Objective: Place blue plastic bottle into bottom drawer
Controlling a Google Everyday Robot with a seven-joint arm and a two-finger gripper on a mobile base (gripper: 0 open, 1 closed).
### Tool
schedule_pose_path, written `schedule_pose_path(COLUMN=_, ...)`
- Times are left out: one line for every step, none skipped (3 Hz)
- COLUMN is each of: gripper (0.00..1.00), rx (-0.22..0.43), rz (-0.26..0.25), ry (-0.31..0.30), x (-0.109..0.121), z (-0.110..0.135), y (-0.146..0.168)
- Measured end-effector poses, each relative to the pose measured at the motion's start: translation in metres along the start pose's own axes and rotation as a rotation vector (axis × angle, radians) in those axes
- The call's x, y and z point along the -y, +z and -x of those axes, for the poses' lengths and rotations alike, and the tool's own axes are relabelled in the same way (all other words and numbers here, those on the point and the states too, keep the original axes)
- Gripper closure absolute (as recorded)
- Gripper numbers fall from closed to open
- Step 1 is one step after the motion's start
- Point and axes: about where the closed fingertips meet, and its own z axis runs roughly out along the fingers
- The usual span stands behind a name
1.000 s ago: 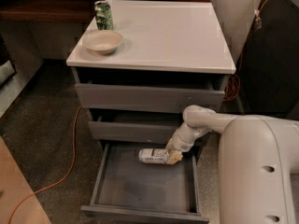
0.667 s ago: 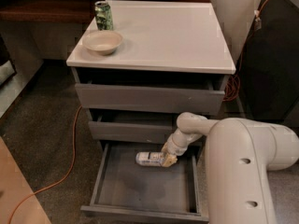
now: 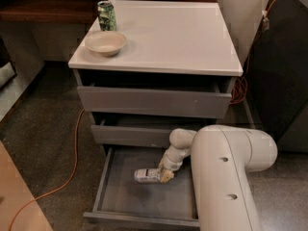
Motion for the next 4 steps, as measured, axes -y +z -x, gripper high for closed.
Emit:
schedule_pose_path(gripper=1.0, rx=0.001, rz=0.006, ry=-0.004, x=-0.005, z=0.003, y=0.022)
schedule_pose_path(gripper=0.85, rx=-0.008, rz=-0.001, ry=-0.002, x=-0.005, z=0.002, y=0.042)
schedule_pose_path(gripper=0.61, rx=-0.019, rz=0.002, ry=0.003, x=-0.003, z=-0.002, y=0.067)
schedule_pose_path(gripper=0.3, rx=-0.034, rz=0.015, ry=0.012, x=-0.002, z=-0.011, y=0.094)
